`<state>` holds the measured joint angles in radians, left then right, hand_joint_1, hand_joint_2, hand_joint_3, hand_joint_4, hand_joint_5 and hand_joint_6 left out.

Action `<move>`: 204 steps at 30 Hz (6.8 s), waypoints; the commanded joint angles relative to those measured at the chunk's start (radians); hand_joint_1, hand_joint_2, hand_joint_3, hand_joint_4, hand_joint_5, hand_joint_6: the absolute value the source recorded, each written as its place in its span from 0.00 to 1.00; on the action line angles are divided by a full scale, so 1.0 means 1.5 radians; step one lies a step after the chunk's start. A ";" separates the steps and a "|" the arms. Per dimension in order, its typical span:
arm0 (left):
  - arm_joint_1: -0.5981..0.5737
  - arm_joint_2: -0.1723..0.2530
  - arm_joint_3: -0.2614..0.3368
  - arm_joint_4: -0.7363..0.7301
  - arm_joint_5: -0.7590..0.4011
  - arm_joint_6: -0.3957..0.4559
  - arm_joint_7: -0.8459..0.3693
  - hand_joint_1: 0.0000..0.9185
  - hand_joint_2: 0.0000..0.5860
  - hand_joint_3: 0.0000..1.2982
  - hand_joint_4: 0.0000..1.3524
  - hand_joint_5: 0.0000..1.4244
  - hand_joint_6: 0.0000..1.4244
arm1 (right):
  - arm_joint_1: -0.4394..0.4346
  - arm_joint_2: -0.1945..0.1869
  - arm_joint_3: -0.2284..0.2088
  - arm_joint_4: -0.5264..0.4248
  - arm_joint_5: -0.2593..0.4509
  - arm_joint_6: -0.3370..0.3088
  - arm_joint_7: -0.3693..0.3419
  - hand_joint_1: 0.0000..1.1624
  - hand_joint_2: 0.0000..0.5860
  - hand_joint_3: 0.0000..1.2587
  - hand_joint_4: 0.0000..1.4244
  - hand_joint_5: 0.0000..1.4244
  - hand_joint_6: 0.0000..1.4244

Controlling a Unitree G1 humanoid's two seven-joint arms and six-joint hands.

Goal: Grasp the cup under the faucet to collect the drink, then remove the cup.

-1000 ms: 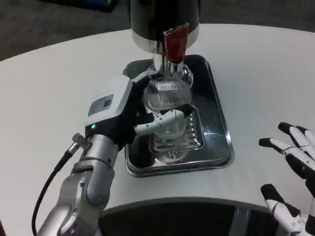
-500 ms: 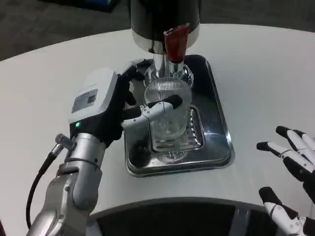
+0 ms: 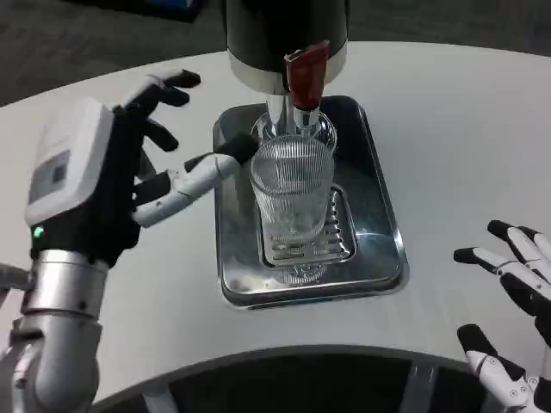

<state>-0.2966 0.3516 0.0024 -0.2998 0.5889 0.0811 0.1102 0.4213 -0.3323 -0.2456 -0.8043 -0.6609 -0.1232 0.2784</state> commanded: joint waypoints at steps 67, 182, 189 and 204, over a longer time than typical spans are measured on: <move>-0.387 0.178 0.053 0.221 -0.636 0.242 -0.578 0.00 0.15 0.13 0.03 0.09 0.09 | 0.028 -0.007 -0.027 -0.032 0.036 -0.006 -0.002 0.31 0.81 0.16 0.01 0.00 0.01; -0.445 0.155 -0.153 0.485 -0.269 -0.250 -0.548 0.00 0.14 0.09 0.00 0.02 0.07 | -0.228 -0.006 0.069 0.117 0.359 0.186 0.018 0.52 0.47 0.00 0.02 0.05 0.12; -0.448 0.156 -0.161 0.495 -0.252 -0.275 -0.537 0.00 0.14 0.09 0.00 0.02 0.07 | -0.243 -0.008 0.080 0.120 0.356 0.197 0.012 0.52 0.47 0.00 0.03 0.05 0.11; -0.457 0.160 -0.186 0.520 -0.201 -0.332 -0.507 0.00 0.13 0.08 0.00 0.02 0.07 | -0.242 -0.009 0.091 0.126 0.355 0.205 0.004 0.52 0.49 0.00 0.03 0.04 0.10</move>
<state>-1.0259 0.5816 -0.2193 0.4380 0.2107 -0.4283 -0.6137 0.0544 -0.3475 -0.1137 -0.6256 -0.1285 0.1766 0.2941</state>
